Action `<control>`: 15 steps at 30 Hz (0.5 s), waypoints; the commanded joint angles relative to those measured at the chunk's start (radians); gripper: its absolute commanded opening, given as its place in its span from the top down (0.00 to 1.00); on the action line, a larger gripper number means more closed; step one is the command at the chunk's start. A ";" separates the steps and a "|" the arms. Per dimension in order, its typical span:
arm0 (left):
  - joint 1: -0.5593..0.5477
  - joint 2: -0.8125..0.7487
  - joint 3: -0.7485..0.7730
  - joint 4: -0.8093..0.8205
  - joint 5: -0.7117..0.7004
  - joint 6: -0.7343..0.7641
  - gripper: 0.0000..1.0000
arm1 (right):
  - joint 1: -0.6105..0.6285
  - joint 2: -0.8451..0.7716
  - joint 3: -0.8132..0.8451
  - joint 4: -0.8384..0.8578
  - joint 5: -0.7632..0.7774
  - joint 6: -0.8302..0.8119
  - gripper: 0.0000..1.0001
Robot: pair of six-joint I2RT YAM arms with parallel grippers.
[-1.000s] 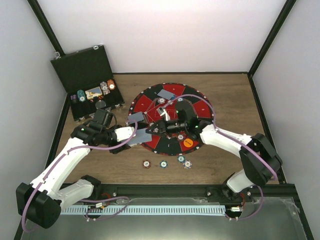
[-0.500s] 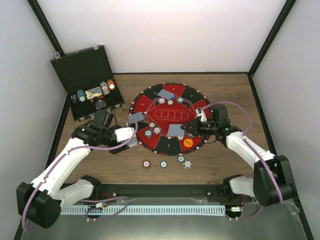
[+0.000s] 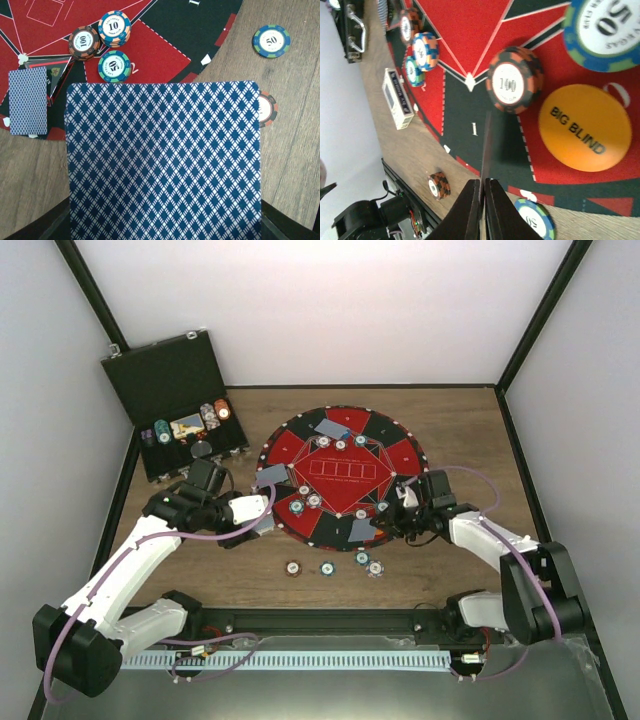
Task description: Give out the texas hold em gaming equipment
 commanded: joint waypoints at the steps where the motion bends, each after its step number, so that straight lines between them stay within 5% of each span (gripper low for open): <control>1: 0.002 -0.003 0.012 -0.002 0.014 0.016 0.84 | -0.008 0.031 -0.008 -0.027 0.059 -0.029 0.93; 10: 0.002 -0.002 0.014 -0.001 0.015 0.020 0.84 | -0.008 0.042 0.086 -0.160 0.257 -0.058 0.53; 15: 0.002 0.001 0.018 -0.002 0.021 0.021 0.84 | -0.005 0.023 0.169 -0.229 0.370 -0.059 0.45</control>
